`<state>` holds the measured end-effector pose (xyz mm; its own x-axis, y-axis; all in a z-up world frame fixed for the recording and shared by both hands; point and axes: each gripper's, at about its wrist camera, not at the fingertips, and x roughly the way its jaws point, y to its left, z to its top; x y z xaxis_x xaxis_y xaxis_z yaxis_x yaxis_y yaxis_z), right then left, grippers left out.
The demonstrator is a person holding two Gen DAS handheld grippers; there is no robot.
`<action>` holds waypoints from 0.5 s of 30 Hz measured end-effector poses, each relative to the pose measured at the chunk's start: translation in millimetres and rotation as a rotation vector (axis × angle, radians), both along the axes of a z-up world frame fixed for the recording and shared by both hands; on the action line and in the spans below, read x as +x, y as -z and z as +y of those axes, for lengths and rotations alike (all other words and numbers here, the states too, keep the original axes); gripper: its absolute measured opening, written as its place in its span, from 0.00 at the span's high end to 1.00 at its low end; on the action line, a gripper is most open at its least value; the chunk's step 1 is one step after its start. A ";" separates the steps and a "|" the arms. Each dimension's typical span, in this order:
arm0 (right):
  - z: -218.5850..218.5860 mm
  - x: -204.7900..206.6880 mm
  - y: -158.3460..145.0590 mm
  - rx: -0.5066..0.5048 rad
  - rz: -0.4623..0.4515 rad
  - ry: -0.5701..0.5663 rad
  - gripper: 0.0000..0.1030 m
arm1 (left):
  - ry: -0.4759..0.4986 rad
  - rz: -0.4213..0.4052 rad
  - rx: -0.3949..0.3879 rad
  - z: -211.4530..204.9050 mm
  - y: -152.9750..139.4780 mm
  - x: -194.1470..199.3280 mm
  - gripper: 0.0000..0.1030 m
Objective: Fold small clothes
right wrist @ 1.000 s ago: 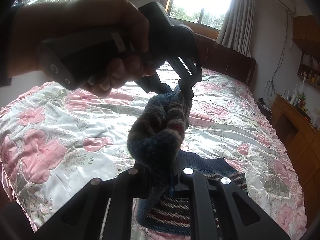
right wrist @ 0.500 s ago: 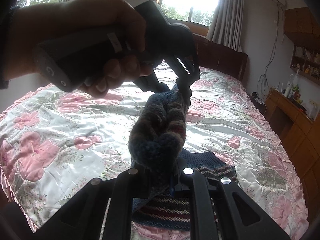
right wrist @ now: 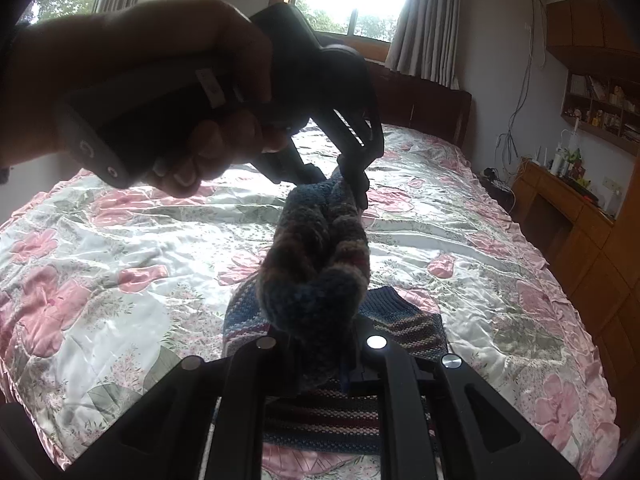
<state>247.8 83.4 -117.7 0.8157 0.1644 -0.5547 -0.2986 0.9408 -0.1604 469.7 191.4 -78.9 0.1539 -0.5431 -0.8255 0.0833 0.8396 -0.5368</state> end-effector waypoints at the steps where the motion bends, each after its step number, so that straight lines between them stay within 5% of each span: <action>1: -3.7 1.1 1.6 0.003 0.003 0.005 0.88 | 0.003 0.003 0.001 -4.8 2.2 1.4 0.81; 15: -47.8 7.2 24.3 0.001 0.035 0.064 0.88 | 0.049 0.032 0.016 -67.1 34.1 9.9 0.81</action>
